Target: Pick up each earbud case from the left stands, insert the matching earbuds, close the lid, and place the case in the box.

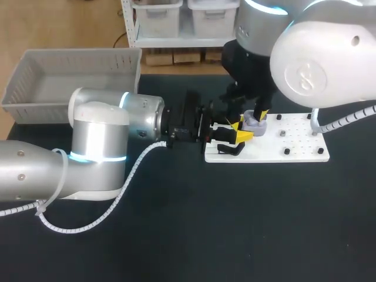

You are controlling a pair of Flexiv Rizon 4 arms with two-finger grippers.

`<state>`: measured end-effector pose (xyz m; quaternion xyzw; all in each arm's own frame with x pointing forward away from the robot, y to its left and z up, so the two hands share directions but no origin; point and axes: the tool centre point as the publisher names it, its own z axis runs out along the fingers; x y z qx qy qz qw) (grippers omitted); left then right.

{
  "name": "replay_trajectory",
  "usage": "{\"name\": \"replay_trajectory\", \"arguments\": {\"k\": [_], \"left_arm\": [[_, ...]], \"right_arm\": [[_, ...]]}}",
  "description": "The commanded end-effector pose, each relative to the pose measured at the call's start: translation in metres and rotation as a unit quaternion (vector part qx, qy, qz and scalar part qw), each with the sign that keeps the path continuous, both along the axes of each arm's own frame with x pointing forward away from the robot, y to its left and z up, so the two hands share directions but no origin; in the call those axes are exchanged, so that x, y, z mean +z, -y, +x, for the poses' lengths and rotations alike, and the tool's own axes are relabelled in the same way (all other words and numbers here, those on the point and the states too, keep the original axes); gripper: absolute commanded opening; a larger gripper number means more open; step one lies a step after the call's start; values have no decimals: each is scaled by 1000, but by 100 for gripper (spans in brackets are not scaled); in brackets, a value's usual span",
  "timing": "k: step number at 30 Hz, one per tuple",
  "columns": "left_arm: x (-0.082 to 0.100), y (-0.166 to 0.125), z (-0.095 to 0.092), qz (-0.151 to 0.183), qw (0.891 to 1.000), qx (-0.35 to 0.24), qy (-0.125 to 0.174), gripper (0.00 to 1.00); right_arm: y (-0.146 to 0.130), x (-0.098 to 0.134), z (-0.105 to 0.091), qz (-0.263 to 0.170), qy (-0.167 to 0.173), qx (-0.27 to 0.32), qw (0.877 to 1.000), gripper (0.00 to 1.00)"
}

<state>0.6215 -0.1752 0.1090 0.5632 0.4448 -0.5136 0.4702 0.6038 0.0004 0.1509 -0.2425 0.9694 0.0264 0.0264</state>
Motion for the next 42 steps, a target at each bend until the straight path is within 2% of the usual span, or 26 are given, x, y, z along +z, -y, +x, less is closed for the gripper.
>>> {"name": "replay_trajectory", "arguments": {"k": [1, 7, 12, 20, 29, 42], "left_arm": [[0, 0, 0, -1, 1000, 1, 1, 0], [0, 0, 0, -1, 1000, 1, 1, 0], [0, 0, 0, -1, 1000, 1, 1, 0], [0, 0, 0, -1, 1000, 1, 1, 0], [0, 0, 0, -1, 1000, 1, 1, 0], [0, 0, 0, -1, 1000, 1, 1, 0]], "right_arm": [[7, 11, -11, 4, 8, 3, 1000, 100], [7, 25, -18, 17, 20, 5, 1000, 100], [9, 29, -23, -2, 37, -1, 999, 100], [42, 31, -16, -7, 48, -69, 996, 100], [74, 25, -9, -5, 41, -120, 992, 100], [73, 8, -5, -1, 24, -122, 992, 100]]}}
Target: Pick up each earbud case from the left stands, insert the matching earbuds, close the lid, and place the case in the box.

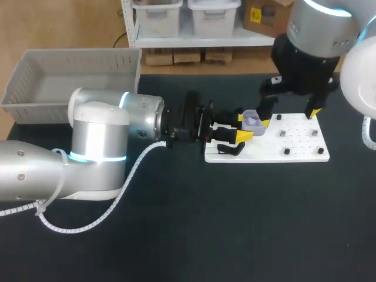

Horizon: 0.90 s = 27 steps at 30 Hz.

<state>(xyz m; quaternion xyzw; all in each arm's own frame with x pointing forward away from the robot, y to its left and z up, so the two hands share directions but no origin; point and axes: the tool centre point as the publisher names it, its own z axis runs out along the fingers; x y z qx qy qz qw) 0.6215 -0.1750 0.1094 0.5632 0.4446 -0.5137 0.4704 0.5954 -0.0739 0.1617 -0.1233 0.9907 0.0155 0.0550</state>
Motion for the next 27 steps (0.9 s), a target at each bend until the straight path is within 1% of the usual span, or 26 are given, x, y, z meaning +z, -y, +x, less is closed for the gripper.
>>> {"name": "replay_trajectory", "arguments": {"k": [1, 19, 27], "left_arm": [[0, 0, 0, -1, 1000, 1, 1, 0], [0, 0, 0, -1, 1000, 1, 1, 0], [0, 0, 0, -1, 1000, 1, 1, 0]], "right_arm": [[-1, -4, 4, 1, -4, 0, 1000, 100], [-10, -16, 11, 4, -15, 10, 1000, 100], [-15, -15, 15, 3, -16, 17, 1000, 100]]}}
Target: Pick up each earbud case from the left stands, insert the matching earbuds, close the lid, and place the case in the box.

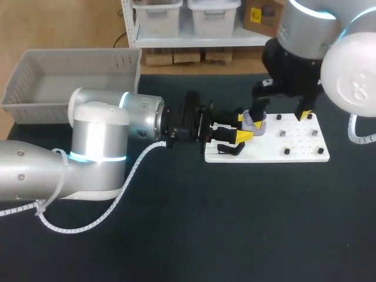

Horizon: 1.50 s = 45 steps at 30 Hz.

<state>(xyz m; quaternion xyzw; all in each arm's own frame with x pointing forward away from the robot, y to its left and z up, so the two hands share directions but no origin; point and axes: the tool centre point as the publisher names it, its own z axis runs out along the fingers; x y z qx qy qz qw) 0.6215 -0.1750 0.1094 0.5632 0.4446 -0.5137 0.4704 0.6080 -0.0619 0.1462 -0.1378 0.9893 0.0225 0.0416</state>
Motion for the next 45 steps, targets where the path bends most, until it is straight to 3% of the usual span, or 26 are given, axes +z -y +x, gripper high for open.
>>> {"name": "replay_trajectory", "arguments": {"k": [1, 10, 15, 23, 34, 45], "left_arm": [[0, 0, 0, -1, 1000, 1, 1, 0], [0, 0, 0, -1, 1000, 1, 1, 0], [0, 0, 0, -1, 1000, 1, 1, 0], [0, 0, 0, -1, 1000, 1, 1, 0], [0, 0, 0, -1, 1000, 1, 1, 0], [0, 0, 0, -1, 1000, 1, 1, 0]], "right_arm": [[-4, 1, 3, -1, -1, 3, 1000, 100], [-8, 6, 4, -2, 2, 12, 1000, 100], [-5, 22, 5, 0, 20, 0, 1000, 100], [-4, 44, 27, 10, 64, -82, 995, 100], [5, 28, 62, 0, 47, -107, 993, 100], [14, 4, 74, -5, 17, -119, 993, 100]]}}
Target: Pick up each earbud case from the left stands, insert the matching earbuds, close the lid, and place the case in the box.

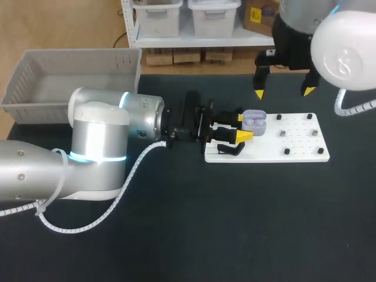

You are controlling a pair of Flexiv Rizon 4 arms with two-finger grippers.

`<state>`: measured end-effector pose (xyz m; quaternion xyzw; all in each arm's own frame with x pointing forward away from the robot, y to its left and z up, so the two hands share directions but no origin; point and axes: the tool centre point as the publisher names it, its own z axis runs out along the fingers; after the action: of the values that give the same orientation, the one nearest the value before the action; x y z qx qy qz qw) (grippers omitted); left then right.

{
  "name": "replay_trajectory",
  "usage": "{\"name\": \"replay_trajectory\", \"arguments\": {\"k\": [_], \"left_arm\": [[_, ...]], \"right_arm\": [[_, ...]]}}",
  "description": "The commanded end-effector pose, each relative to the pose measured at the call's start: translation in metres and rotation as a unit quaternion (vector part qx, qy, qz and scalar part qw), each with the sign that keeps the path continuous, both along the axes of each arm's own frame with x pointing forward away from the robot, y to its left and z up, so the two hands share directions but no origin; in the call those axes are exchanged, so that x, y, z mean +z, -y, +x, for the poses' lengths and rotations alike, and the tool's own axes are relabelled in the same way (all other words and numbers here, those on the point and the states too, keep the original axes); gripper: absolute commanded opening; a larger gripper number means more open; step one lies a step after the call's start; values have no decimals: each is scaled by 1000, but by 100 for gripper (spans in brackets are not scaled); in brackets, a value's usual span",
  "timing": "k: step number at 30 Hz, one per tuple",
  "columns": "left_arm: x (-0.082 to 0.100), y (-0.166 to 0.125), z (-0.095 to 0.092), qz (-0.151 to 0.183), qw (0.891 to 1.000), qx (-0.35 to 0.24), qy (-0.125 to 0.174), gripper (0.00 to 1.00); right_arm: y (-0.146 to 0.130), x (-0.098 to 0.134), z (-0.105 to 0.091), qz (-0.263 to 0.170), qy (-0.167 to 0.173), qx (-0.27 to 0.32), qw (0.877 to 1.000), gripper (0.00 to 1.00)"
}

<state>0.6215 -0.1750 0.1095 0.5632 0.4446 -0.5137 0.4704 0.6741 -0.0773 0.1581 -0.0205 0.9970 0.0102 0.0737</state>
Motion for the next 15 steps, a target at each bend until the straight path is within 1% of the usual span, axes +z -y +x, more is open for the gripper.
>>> {"name": "replay_trajectory", "arguments": {"k": [1, 7, 15], "left_arm": [[0, 0, 0, -1, 1000, 1, 1, 0], [0, 0, 0, -1, 1000, 1, 1, 0], [0, 0, 0, -1, 1000, 1, 1, 0]], "right_arm": [[-2, -10, 8, 0, -17, -1, 1000, 100], [-3, -23, 2, 3, -33, 4, 999, 100], [-3, -34, -18, 1, -49, 7, 999, 100]]}}
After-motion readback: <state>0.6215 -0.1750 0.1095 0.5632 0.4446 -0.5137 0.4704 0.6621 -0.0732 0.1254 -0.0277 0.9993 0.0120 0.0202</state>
